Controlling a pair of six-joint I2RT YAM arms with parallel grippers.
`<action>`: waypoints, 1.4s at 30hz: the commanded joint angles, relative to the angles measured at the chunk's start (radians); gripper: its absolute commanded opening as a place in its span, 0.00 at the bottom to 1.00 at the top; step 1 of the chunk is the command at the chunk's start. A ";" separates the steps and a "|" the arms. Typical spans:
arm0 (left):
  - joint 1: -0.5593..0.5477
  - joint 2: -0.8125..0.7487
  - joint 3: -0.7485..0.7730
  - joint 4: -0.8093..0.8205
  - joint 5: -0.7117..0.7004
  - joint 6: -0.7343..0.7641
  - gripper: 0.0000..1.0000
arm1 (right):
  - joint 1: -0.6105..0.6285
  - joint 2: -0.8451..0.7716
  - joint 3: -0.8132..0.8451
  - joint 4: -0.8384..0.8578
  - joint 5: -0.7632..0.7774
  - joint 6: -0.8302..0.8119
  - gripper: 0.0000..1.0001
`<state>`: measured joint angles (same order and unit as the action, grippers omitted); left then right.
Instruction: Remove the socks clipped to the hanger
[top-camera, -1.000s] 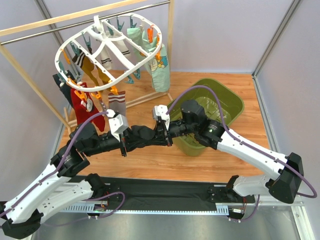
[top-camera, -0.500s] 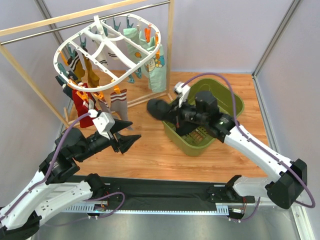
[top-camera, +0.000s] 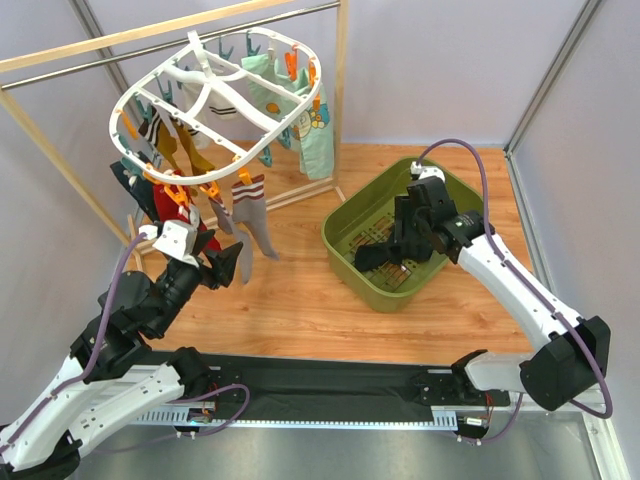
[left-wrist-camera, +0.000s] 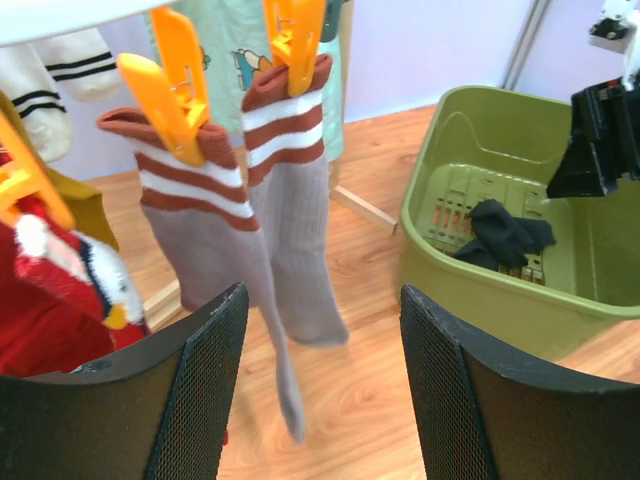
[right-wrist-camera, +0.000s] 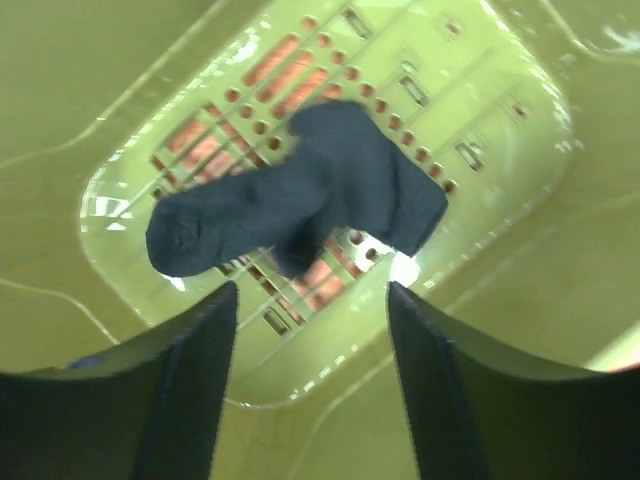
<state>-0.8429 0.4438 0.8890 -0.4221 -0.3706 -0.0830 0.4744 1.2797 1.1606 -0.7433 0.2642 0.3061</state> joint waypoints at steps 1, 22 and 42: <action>-0.001 -0.004 0.001 0.008 -0.060 0.017 0.69 | 0.027 -0.020 0.100 -0.059 0.104 0.001 0.65; 0.001 -0.008 -0.012 0.006 -0.079 0.008 0.70 | 0.308 0.337 0.125 1.075 -0.707 -0.202 0.92; 0.004 -0.005 -0.015 0.008 -0.054 0.023 0.70 | 0.319 0.440 0.085 1.205 -0.790 -0.016 0.25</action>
<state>-0.8425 0.4374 0.8780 -0.4347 -0.4339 -0.0807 0.7853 1.8118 1.2881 0.3893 -0.5274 0.2546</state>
